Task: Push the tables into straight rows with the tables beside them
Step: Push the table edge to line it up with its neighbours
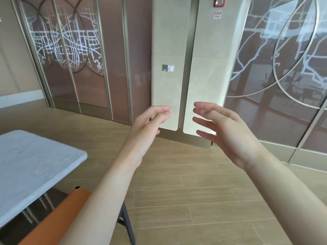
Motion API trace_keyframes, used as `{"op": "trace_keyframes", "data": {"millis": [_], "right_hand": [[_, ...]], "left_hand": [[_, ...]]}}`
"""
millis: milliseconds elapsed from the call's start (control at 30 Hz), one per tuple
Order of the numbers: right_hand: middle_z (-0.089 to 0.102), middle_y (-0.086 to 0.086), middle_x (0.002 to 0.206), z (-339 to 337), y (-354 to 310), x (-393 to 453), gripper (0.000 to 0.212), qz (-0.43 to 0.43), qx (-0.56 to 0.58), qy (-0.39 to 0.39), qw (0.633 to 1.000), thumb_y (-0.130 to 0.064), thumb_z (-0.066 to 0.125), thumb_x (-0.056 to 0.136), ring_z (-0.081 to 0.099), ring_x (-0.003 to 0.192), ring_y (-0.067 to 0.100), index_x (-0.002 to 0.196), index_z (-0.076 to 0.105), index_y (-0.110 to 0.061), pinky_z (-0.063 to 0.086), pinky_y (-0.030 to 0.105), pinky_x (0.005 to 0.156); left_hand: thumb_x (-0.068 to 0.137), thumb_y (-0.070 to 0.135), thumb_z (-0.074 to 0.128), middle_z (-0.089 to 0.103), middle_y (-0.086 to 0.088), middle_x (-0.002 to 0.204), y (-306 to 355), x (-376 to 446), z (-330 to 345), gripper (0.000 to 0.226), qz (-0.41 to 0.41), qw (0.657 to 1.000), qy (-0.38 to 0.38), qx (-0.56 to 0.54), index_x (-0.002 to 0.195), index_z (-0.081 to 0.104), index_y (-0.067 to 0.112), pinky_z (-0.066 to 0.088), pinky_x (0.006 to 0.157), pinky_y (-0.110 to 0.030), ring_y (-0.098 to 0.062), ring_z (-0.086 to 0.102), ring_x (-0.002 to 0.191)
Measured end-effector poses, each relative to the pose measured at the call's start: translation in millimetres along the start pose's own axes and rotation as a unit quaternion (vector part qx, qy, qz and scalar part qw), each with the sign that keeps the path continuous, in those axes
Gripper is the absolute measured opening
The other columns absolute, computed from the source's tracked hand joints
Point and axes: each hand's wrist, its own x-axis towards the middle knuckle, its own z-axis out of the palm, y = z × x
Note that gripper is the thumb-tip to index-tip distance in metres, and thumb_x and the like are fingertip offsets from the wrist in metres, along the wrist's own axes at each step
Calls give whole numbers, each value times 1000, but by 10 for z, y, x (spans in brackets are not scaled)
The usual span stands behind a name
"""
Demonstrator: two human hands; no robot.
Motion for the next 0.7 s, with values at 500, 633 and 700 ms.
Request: {"op": "trace_keyframes", "data": {"millis": [500, 633, 700], "right_hand": [[71, -8, 124, 52, 895, 2517, 24, 31, 37, -28, 998, -22, 56, 102, 68, 114, 6, 114, 76, -29, 52, 42, 106], [71, -11, 124, 284, 975, 3461, 26, 23, 27, -79, 996, -22, 54, 102, 66, 116, 4, 117, 75, -29, 52, 41, 106], [71, -12, 124, 405, 1034, 3844, 26, 25, 28, -97, 995, -22, 54, 102, 66, 117, 3, 118, 74, -29, 51, 41, 107]], "left_hand": [[100, 33, 54, 69, 33, 107, -1189, 2203, -21, 22, -43, 995, 84, 19, 111, 72, 38, 49, 105, -36, 4, 62, 114], [101, 33, 54, 69, 32, 108, -1393, 2958, -285, 22, -40, 992, 120, 26, 111, 72, 39, 50, 105, -37, 5, 63, 113], [101, 34, 54, 68, 30, 112, -1481, 3274, -408, 22, -40, 990, 133, 28, 112, 72, 39, 49, 106, -37, 5, 63, 114]]}}
